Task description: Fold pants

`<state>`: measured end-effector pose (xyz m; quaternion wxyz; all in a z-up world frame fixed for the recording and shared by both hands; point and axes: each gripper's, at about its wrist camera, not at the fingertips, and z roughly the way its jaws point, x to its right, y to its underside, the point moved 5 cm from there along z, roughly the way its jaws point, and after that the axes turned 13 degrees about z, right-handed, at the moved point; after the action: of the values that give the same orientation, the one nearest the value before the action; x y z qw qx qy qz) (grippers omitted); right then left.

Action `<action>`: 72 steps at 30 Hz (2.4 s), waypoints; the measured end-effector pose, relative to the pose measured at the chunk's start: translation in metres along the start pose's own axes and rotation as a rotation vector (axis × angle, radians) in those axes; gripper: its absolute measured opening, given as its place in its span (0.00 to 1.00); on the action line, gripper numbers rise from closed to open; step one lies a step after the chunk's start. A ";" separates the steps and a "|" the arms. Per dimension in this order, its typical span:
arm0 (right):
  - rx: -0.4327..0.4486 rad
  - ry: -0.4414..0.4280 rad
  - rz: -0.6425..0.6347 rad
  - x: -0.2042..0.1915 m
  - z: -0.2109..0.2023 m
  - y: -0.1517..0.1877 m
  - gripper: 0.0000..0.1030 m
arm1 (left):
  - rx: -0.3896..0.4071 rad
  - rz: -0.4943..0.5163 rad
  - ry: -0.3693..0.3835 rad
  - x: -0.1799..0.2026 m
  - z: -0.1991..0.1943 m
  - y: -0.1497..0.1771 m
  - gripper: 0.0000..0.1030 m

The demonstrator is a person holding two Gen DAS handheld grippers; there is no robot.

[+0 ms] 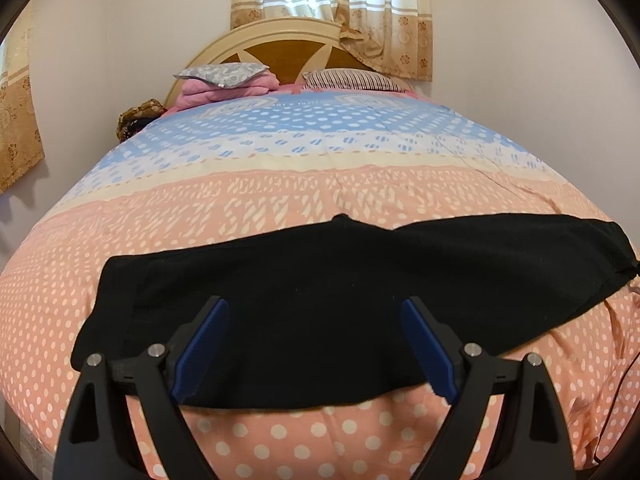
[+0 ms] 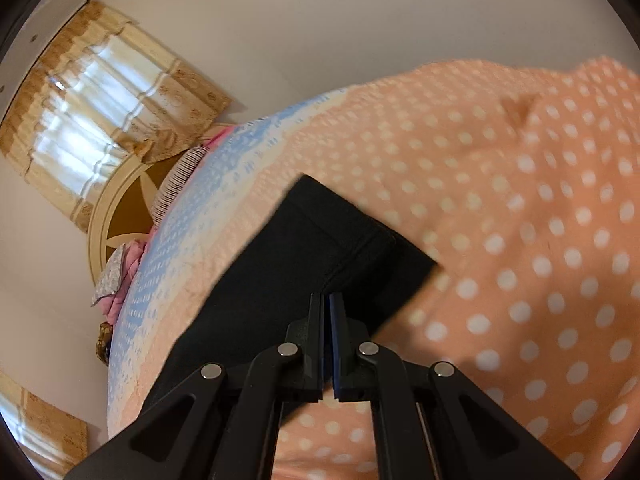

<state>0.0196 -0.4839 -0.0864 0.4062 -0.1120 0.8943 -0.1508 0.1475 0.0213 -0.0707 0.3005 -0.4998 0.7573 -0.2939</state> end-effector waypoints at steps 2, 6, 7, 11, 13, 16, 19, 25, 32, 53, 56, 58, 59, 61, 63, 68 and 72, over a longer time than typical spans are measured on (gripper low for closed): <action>0.008 0.016 -0.001 0.002 0.001 -0.002 0.02 | 0.002 -0.006 0.000 -0.001 -0.001 0.000 0.88; 0.027 0.018 -0.021 -0.005 -0.004 -0.008 0.02 | 0.007 -0.014 0.006 -0.001 -0.004 -0.001 0.88; 0.035 0.019 -0.030 -0.008 -0.007 -0.009 0.02 | 0.010 -0.012 0.008 -0.001 -0.005 -0.002 0.88; 0.072 0.030 -0.043 -0.009 -0.023 -0.012 0.02 | 0.018 -0.004 0.014 0.001 -0.007 -0.004 0.88; 0.042 0.065 -0.032 0.001 -0.017 -0.008 0.02 | 0.010 -0.004 0.019 0.002 -0.005 -0.002 0.88; 0.017 0.128 -0.023 0.019 -0.003 -0.006 0.02 | -0.002 -0.004 0.024 0.004 -0.003 0.000 0.88; 0.006 0.129 0.009 0.030 0.007 -0.016 0.01 | -0.001 0.002 0.023 0.003 -0.004 0.000 0.88; 0.109 0.148 0.102 0.037 -0.030 -0.028 0.03 | 0.003 0.013 0.036 0.007 -0.004 0.000 0.88; -0.115 -0.114 -0.036 -0.026 -0.036 0.058 0.03 | -0.009 0.047 0.066 0.025 0.002 0.004 0.88; -0.353 -0.176 -0.151 -0.096 0.030 0.160 0.04 | -0.017 0.011 0.069 0.011 -0.003 0.019 0.88; -0.361 -0.175 -0.151 -0.095 0.038 0.166 0.03 | -0.008 0.013 0.058 0.008 -0.006 0.018 0.88; -0.361 -0.196 -0.137 -0.094 0.031 0.164 0.03 | -0.008 0.005 0.052 0.005 -0.008 0.018 0.88; -0.366 -0.204 -0.135 -0.092 0.026 0.166 0.03 | -0.008 0.001 0.053 0.003 -0.007 0.018 0.88; -0.372 -0.207 -0.145 -0.090 0.014 0.165 0.03 | -0.007 -0.005 0.057 0.003 -0.007 0.017 0.88; -0.373 -0.186 -0.161 -0.086 0.008 0.170 0.03 | -0.007 0.003 0.055 0.005 -0.007 0.016 0.88; -0.418 -0.174 -0.146 -0.066 0.024 0.183 0.04 | -0.001 0.037 0.062 0.015 -0.007 0.009 0.88; -0.476 -0.155 -0.133 -0.064 0.014 0.174 0.21 | 0.010 0.056 0.075 0.025 -0.007 0.000 0.88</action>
<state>0.0581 -0.3042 -0.1138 0.4247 -0.2743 0.8615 0.0467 0.1344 -0.0010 -0.0701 0.2827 -0.4654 0.7804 -0.3075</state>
